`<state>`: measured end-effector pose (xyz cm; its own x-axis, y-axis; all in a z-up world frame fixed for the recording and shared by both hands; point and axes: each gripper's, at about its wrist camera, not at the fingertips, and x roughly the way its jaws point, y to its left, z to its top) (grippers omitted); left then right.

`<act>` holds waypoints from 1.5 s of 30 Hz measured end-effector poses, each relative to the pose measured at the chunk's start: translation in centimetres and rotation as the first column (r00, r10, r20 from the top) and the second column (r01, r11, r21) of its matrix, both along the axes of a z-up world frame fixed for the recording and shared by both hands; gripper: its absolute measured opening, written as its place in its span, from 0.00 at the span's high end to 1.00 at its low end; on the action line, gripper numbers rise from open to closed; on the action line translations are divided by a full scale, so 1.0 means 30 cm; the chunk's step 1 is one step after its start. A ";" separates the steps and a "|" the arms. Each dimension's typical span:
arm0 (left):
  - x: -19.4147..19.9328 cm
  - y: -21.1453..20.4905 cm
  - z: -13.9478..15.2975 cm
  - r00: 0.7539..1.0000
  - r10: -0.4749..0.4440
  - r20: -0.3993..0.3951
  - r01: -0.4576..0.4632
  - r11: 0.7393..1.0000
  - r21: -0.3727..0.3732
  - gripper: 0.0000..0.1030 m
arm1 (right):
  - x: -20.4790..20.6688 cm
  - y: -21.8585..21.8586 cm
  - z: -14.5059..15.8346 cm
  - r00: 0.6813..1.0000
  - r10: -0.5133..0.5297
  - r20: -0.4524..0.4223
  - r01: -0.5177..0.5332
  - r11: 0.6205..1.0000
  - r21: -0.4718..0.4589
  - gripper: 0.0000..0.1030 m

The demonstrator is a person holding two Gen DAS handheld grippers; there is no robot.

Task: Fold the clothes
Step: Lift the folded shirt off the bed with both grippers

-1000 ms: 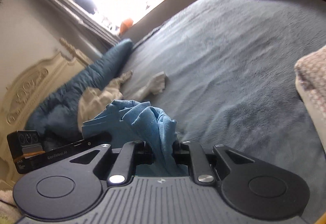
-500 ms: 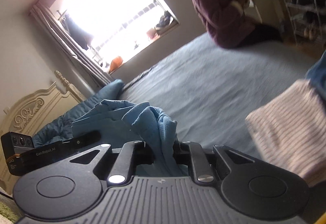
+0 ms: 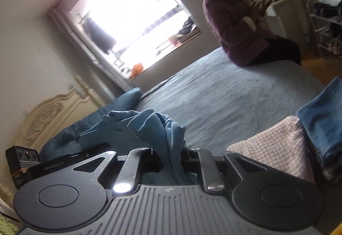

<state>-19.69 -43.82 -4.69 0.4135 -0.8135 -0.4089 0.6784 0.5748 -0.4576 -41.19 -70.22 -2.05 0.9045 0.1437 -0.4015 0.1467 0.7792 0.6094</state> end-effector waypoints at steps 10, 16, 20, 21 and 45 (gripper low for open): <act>-0.007 -0.226 -0.109 0.986 0.076 -0.147 -0.064 0.995 0.082 0.97 | -0.008 -0.316 -0.141 0.991 0.119 -0.066 -0.115 0.991 0.063 0.85; 0.017 -0.284 -0.149 0.987 0.030 -0.161 -0.013 0.994 0.109 0.97 | -0.005 -0.415 -0.204 0.992 0.078 -0.096 -0.070 0.994 0.088 0.85; 0.046 -0.312 -0.183 0.985 -0.001 -0.174 0.021 0.994 0.111 0.96 | 0.034 -0.445 -0.230 0.990 0.054 -0.133 -0.044 0.996 0.075 0.85; 0.059 -0.321 -0.192 0.984 -0.009 -0.177 0.029 0.993 0.110 0.97 | 0.044 -0.452 -0.236 0.988 0.049 -0.144 -0.039 0.996 0.075 0.85; 0.366 -0.596 -0.558 0.958 0.092 -0.273 0.008 0.940 0.342 0.96 | 0.482 -0.688 -0.607 0.911 0.098 -0.400 -0.077 0.995 0.067 0.85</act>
<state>-8.72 -61.69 -21.42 0.2717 -0.5915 -0.7591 0.5223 0.7531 -0.4000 -26.73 -90.86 -20.27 0.6510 0.2434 -0.7190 0.3197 0.7712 0.5505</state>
